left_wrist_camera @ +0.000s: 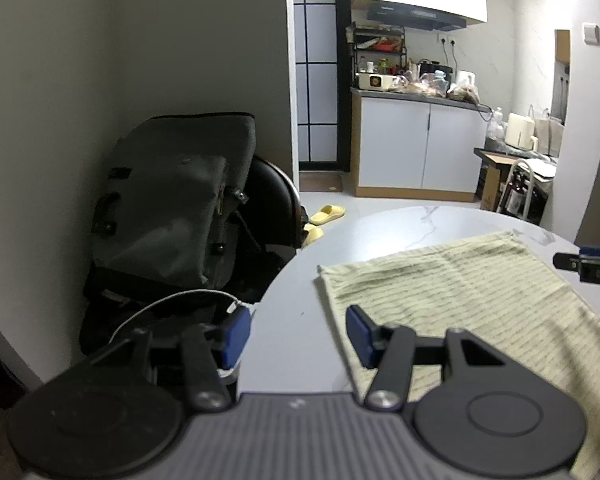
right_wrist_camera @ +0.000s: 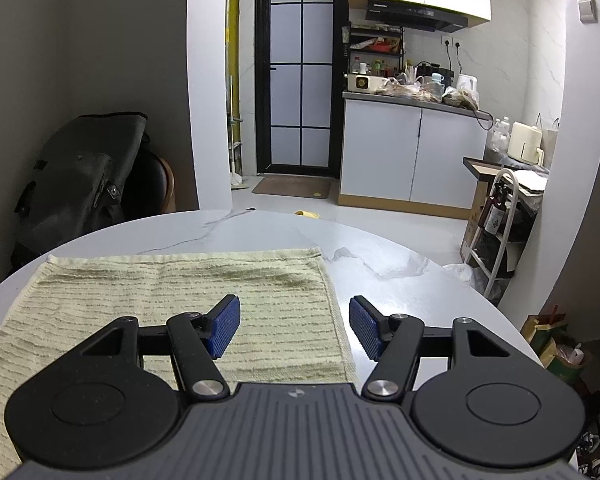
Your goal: Fold towel
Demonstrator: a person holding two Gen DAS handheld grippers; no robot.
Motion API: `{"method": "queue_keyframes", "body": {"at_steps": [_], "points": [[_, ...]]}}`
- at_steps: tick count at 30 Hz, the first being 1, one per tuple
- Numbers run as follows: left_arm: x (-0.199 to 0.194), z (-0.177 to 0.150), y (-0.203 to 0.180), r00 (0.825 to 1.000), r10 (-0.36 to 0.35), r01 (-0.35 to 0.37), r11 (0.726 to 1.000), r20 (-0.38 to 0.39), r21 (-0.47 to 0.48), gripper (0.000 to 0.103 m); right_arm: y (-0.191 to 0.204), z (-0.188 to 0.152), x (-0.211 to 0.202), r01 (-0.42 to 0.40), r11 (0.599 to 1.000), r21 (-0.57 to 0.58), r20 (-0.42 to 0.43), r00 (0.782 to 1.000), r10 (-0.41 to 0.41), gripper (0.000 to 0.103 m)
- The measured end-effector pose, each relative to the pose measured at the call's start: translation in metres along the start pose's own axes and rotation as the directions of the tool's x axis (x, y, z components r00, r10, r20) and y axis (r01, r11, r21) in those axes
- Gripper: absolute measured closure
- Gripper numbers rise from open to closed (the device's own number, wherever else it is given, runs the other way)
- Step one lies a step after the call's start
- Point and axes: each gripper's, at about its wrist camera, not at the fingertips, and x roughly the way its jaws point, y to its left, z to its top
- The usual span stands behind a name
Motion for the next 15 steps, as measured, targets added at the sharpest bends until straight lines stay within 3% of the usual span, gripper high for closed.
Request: {"method": "queue_keyframes", "body": {"at_steps": [15], "points": [[-0.016,-0.027,0.030,0.999,-0.018,0.016,0.998,-0.034,-0.056,0.047,-0.004,-0.010,-0.016,-0.008,1.000,0.029,0.008,1.000,0.008,0.038]]}}
